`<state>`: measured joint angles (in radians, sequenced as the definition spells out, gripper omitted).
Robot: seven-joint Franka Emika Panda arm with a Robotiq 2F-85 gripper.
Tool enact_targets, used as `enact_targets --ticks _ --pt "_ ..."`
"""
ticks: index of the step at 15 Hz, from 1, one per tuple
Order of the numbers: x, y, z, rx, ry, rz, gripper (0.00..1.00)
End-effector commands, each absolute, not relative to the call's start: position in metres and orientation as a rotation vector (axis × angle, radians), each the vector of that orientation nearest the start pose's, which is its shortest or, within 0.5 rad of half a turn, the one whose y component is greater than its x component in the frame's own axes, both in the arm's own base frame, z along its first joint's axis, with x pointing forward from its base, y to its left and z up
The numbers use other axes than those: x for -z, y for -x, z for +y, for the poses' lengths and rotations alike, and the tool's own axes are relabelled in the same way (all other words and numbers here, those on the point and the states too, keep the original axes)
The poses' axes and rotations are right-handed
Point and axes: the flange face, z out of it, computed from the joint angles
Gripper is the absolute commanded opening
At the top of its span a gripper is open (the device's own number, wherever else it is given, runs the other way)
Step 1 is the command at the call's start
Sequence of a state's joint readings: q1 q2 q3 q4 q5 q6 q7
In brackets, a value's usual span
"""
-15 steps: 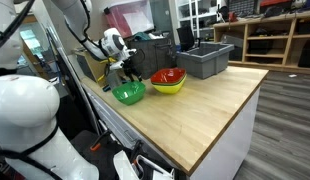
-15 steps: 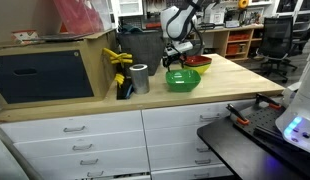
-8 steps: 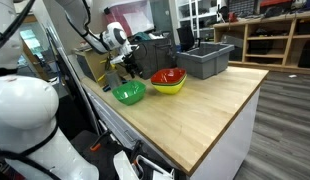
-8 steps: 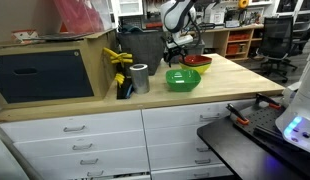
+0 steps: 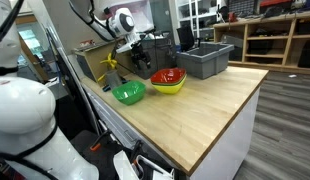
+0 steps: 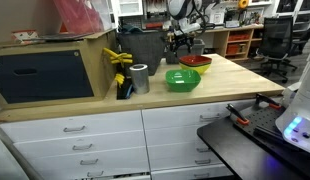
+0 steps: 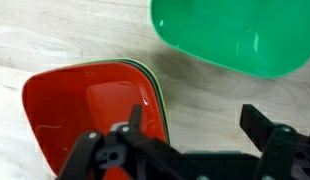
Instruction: Remove the orange bowl from the pile of stacked up bowls and put it on the table
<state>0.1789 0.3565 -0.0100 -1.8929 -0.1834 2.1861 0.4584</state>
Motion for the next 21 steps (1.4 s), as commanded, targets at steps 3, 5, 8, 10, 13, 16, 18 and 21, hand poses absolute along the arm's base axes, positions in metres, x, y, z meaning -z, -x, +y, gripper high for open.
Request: enact_targets --ticks 3,5,8,10,13,16,18,21 --pt "-0.309 -0.611 0.103 -0.03 3.293 0.281 1.0" --pt "-0.309 -0.611 0.103 -0.03 3.293 0.281 1.0" --pt "-0.302 -0.612 0.121 -0.025 3.281 0.274 1.0" --pt "-0.299 -0.612 0.132 -0.021 3.269 0.271 1.0" --pt "-0.304 -0.617 0.143 0.002 3.24 0.299 1.0" --pt "-0.311 -0.622 0.136 -0.016 3.233 0.297 1.0" --pt "-0.315 -0.627 0.126 -0.029 3.219 0.273 1.0" --pt "-0.323 -0.635 0.111 -0.085 3.213 0.174 1.0"
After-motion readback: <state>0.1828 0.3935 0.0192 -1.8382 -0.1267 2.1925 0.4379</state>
